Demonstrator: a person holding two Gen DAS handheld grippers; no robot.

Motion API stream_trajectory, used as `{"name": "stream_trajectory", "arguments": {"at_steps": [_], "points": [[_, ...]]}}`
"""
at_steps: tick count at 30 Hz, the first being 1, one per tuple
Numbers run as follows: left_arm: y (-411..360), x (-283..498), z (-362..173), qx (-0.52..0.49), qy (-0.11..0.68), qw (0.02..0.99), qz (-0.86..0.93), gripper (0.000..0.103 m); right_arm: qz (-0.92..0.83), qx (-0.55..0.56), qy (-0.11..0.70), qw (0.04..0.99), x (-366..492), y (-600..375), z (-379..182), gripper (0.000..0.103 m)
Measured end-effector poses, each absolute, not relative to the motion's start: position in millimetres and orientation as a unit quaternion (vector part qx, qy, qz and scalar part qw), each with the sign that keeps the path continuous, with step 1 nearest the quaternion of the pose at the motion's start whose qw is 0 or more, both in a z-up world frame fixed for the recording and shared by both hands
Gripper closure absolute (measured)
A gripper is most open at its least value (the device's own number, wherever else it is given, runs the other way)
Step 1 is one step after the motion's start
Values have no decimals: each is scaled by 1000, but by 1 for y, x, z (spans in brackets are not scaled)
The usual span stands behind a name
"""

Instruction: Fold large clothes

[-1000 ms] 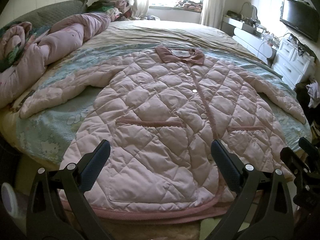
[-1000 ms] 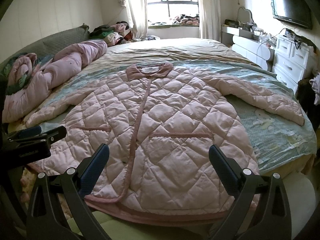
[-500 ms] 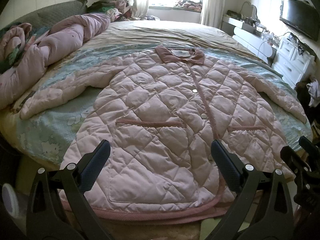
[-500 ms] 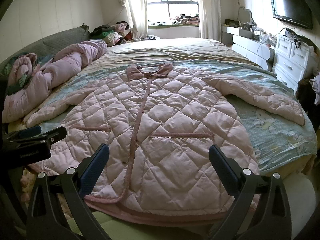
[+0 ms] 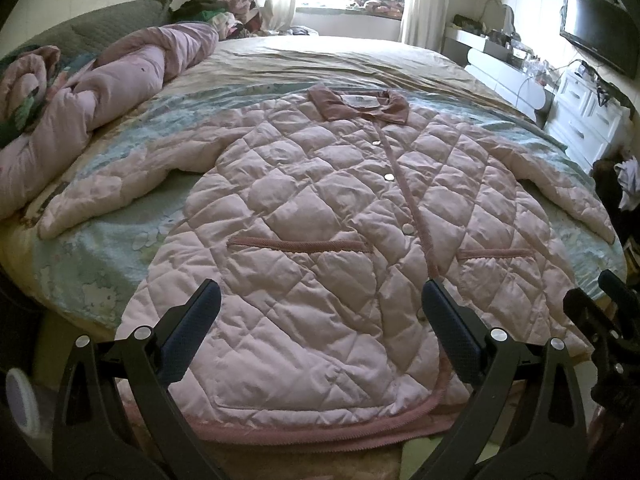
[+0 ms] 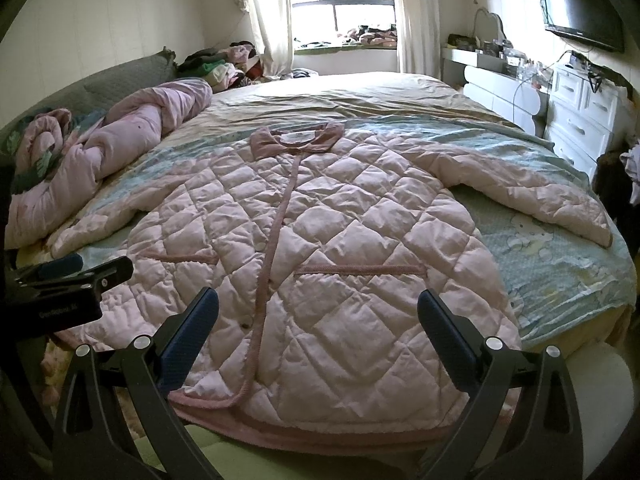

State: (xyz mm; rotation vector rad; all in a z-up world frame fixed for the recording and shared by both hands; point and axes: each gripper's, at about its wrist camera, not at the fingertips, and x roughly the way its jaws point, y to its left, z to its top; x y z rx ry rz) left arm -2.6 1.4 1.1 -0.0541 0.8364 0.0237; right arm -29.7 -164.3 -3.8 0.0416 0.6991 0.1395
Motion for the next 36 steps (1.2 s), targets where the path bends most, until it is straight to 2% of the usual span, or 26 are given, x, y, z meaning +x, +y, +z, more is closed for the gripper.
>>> {"name": "stream_trajectory", "arguments": {"at_steps": [7, 25, 36], "points": [[0, 13, -7, -22, 419, 908, 7, 9, 70, 22, 346, 935, -15, -166, -3, 4], [0, 75, 14, -14, 429, 903, 31, 9, 85, 48, 370, 924, 49, -172, -7, 4], [-11, 122, 35, -12, 424, 905, 32, 9, 81, 75, 357, 927, 93, -189, 6, 4]]}}
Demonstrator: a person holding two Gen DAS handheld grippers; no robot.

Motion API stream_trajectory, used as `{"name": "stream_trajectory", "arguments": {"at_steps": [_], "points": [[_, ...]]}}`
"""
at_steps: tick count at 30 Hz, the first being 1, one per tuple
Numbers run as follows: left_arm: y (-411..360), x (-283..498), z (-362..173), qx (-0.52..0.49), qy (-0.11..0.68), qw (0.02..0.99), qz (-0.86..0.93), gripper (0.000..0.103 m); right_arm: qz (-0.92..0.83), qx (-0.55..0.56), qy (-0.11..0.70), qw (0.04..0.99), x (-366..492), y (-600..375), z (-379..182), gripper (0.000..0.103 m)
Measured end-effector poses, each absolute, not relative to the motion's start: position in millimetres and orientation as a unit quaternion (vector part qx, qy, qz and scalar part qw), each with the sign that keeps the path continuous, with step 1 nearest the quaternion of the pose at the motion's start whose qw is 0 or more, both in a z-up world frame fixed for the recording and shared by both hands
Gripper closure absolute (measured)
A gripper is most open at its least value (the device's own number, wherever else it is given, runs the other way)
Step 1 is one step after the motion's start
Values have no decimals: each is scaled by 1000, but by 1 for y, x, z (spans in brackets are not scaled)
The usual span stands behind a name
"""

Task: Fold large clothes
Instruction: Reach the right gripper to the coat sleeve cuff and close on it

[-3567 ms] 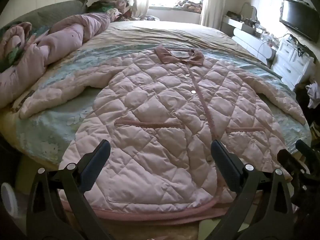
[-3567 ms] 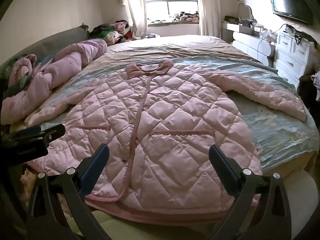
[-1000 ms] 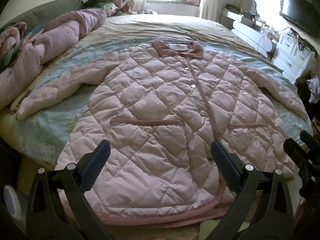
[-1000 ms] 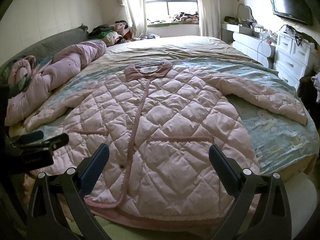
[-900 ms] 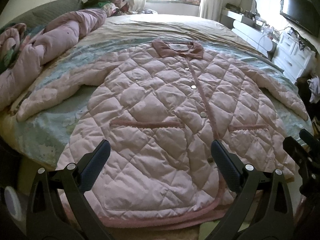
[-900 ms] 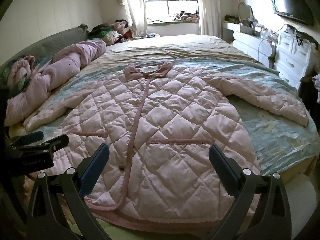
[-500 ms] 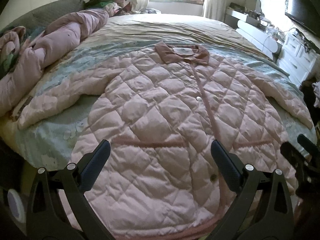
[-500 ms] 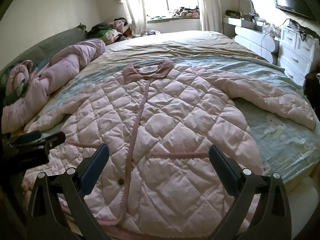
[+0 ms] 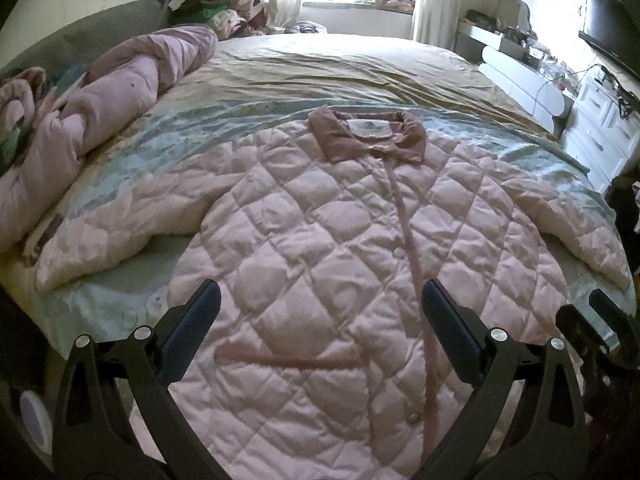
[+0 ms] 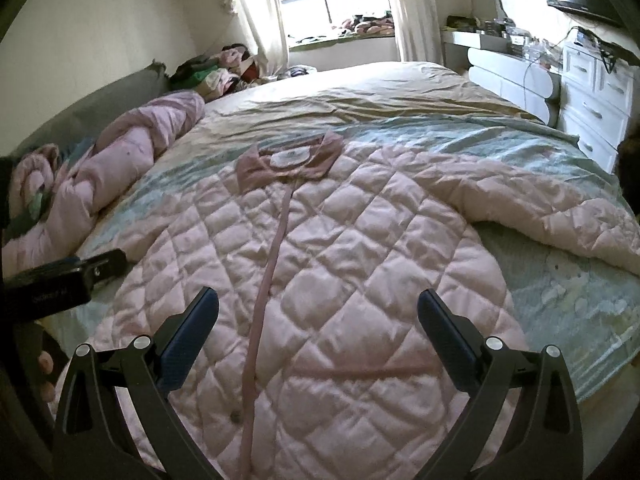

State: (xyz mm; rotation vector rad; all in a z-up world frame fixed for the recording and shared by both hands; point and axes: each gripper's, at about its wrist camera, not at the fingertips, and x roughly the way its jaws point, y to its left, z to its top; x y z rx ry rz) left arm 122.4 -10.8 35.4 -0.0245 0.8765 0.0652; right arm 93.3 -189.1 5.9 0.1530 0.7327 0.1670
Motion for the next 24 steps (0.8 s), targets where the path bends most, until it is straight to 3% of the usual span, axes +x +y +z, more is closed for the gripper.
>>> {"name": "stream_trajectory", "arguments": {"at_steps": [24], "points": [[-55, 238, 63, -18, 424, 905, 7, 9, -61, 132, 332, 932, 191, -302, 29, 4]]}}
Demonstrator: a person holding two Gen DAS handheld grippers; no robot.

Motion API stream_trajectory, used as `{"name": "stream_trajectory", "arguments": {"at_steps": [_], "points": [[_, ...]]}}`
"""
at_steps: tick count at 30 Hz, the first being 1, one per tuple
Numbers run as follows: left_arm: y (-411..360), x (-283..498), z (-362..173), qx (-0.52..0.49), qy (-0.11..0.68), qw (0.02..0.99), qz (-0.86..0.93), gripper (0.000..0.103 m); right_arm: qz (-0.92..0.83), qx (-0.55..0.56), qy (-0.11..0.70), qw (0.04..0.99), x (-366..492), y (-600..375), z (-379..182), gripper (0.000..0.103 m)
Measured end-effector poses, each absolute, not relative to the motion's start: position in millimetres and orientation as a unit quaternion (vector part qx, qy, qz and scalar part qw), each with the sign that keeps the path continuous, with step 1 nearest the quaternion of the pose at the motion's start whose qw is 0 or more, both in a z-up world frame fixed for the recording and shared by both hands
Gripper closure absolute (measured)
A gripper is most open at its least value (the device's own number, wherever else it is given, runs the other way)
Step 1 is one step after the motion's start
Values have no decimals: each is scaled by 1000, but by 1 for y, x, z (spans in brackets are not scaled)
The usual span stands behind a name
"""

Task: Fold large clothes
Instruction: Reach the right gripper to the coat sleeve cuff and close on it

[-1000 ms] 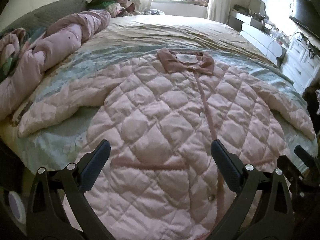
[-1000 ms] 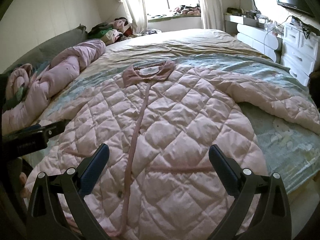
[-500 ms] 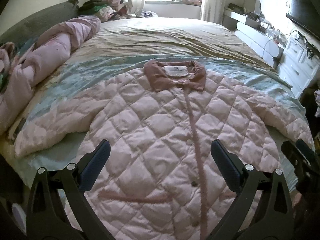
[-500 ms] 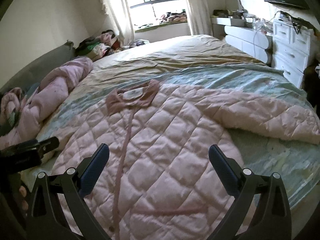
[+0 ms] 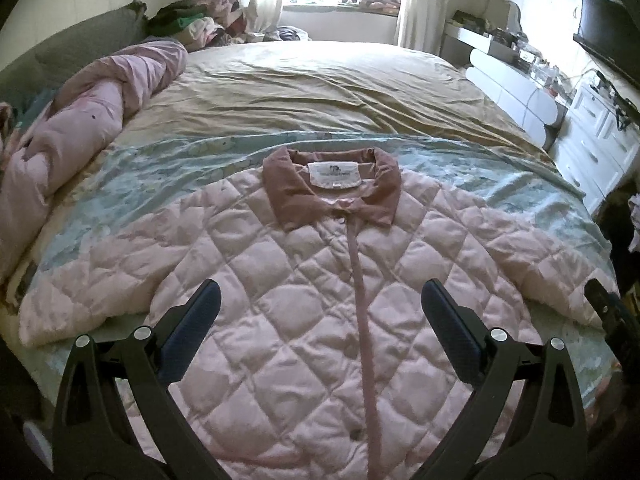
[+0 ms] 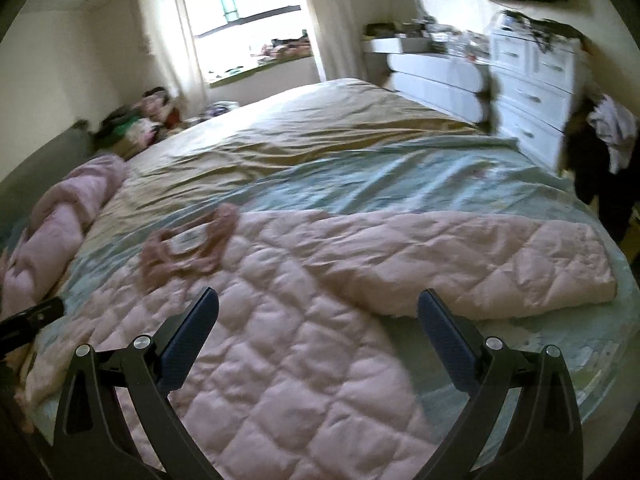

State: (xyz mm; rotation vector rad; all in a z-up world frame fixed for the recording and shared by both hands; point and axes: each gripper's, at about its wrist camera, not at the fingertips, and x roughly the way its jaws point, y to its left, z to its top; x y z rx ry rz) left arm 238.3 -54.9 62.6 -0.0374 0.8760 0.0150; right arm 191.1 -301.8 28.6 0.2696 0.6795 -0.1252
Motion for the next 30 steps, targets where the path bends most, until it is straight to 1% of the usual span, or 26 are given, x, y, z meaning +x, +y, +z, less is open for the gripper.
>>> {"name": "stream_trajectory", "arguments": {"at_steps": [6, 14, 21, 30], "points": [[-61, 265, 50, -21, 431, 902, 7, 9, -115, 162, 341, 919, 207, -347, 10, 4], [-76, 296, 14, 0, 459, 889, 0, 9, -179, 199, 342, 901, 214, -403, -18, 4], [-87, 313, -16, 18, 478, 878, -9, 9, -231, 232, 348, 879, 212, -445, -41, 4], [-100, 324, -52, 22, 499, 866, -24, 9, -299, 309, 347, 833, 196, -501, -79, 4]]}}
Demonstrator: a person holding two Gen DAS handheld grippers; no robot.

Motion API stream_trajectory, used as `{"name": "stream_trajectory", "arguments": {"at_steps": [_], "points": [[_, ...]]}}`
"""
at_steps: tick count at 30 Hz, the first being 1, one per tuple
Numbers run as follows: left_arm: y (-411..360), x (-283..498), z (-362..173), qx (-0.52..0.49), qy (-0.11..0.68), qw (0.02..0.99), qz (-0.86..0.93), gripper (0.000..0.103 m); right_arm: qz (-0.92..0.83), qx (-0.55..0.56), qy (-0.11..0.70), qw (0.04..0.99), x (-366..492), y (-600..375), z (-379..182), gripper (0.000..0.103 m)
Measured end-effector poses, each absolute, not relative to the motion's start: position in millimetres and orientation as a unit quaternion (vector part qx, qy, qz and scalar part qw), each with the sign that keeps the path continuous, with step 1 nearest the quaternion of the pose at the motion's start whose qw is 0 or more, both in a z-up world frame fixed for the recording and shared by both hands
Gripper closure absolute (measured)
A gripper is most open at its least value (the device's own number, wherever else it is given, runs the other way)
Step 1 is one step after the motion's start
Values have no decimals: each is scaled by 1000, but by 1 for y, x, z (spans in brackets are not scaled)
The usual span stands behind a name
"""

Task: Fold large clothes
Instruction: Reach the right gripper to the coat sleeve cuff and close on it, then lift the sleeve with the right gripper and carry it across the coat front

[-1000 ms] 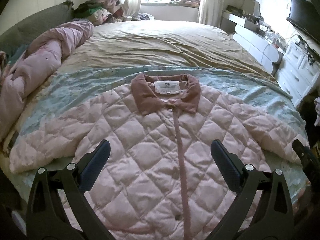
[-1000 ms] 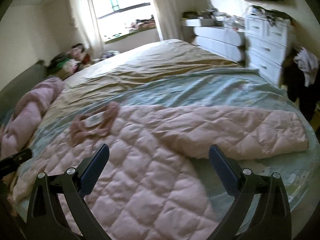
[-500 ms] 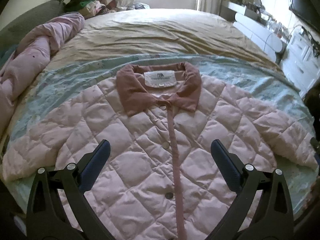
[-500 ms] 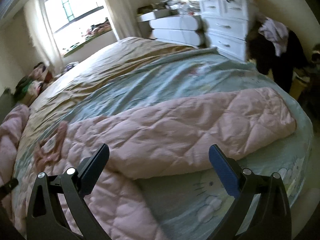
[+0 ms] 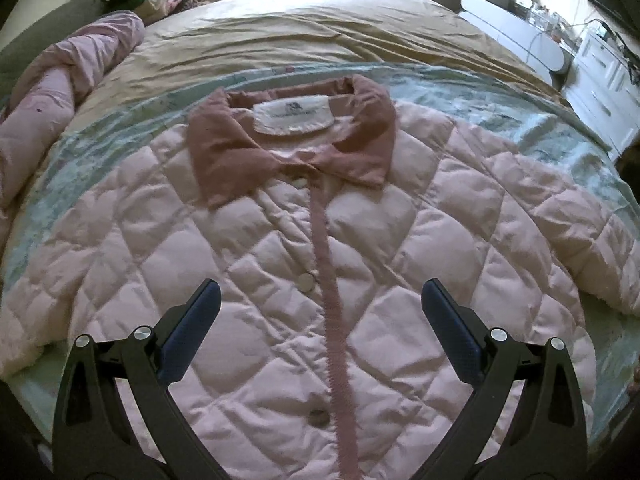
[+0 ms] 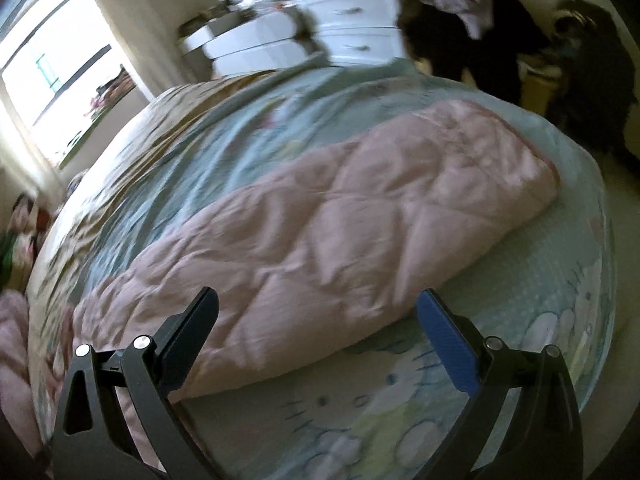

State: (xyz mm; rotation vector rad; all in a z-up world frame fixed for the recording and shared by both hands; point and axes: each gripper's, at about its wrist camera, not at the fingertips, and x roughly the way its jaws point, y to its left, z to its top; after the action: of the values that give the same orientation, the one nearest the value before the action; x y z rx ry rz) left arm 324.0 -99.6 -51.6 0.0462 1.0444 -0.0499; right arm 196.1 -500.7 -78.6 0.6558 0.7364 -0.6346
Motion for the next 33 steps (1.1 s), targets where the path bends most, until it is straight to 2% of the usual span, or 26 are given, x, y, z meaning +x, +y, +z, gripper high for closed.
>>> {"name": "stream_trajectory", "arguments": {"at_steps": [9, 14, 16, 17, 18, 19, 21, 24, 26, 33], "points": [[-108, 328, -73, 22, 515, 856, -45, 9, -337, 409, 329, 781, 187, -568, -112, 4], [-99, 327, -74, 20, 516, 856, -33, 9, -334, 475, 269, 768, 178, -598, -125, 4], [-95, 327, -71, 19, 517, 856, -30, 9, -332, 487, 255, 767, 178, -605, -126, 11], [-93, 327, -69, 19, 516, 856, -29, 9, -335, 492, 249, 764, 176, -609, -128, 24], [-92, 327, -67, 19, 516, 856, -27, 9, -336, 496, 244, 762, 175, -612, -128, 48], [-90, 327, -64, 19, 514, 857, -24, 9, -335, 501, 239, 762, 174, -616, -130, 58], [-86, 328, -56, 19, 509, 860, -21, 9, -312, 527, 226, 758, 171, -625, -135, 68], [-81, 328, -39, 22, 496, 868, -15, 9, -289, 525, 219, 770, 172, -629, -124, 78], [-79, 330, -30, 23, 490, 872, -12, 9, -272, 508, 207, 791, 174, -629, -109, 82], [-70, 327, 3, 13, 473, 881, -4, 9, -219, 458, 183, 842, 189, -609, -49, 85]]}}
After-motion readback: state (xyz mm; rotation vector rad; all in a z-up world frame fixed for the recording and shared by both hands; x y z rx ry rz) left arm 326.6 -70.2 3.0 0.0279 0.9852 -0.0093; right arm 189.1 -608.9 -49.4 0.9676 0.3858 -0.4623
